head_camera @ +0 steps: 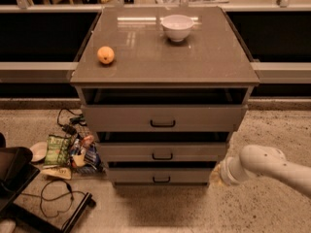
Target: Close middle drawer
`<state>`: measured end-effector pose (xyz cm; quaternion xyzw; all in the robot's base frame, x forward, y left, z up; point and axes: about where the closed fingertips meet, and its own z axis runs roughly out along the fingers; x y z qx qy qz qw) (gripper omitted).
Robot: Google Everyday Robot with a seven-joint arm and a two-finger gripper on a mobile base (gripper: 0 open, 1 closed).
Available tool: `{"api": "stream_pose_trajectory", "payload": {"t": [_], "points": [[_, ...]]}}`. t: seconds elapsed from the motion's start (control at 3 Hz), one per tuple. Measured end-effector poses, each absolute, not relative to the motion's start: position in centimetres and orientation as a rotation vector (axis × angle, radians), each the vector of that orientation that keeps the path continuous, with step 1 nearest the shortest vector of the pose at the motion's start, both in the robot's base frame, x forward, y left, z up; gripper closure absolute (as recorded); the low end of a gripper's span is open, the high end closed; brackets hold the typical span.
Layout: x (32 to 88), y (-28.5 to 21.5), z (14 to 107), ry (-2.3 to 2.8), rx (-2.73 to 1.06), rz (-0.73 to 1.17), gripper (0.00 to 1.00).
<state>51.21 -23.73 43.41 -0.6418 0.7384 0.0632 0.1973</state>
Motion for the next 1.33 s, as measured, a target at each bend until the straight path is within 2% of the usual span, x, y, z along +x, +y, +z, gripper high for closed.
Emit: {"api": "stream_pose_trajectory", "payload": {"t": [0.33, 1.0, 1.33], "points": [[46.2, -25.6, 49.0, 2.055, -1.923, 0.137, 1.0], [45.9, -30.2, 63.7, 2.053, -2.027, -0.183, 1.0], [47.4, -32.2, 68.4, 2.121, -1.883, -0.41, 0.81]]}}
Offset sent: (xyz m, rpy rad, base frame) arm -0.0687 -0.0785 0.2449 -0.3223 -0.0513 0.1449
